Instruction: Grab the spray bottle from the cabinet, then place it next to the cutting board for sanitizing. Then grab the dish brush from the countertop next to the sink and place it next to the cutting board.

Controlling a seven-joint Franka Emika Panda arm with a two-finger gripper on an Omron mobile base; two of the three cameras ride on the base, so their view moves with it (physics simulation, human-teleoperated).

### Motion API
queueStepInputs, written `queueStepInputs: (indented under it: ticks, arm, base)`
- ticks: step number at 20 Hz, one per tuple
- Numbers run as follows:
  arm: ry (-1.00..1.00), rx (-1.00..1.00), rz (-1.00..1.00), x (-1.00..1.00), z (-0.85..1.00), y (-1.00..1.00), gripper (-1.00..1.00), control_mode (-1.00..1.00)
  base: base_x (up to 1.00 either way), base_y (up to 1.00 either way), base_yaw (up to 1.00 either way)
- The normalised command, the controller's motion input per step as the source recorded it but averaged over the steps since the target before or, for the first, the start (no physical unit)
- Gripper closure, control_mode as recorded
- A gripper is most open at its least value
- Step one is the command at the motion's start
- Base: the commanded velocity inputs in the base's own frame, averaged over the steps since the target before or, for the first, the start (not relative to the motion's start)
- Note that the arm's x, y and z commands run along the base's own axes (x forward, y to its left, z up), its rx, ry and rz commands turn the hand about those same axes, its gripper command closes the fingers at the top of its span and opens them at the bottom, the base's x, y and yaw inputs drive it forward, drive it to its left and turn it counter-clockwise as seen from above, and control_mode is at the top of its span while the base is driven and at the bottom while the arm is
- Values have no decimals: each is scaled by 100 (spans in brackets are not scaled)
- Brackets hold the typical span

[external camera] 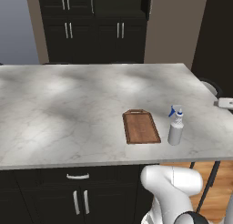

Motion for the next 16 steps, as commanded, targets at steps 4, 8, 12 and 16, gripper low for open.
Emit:
queueStepInputs:
  ticks: [4,8,12,16]
  arm:
    - [28,-10,-11,-77,28,54,-100,-100]
    - [19,-11,-1,-53,1,52,-100,-100]
    - [1,-20,0,-14,0,75,-100,-100]
    - [0,-13,-2,0,0,78,-100,-100]
  base:
    - [0,0,0]
    - [0,0,0]
    - [0,0,0]
    - [0,0,0]
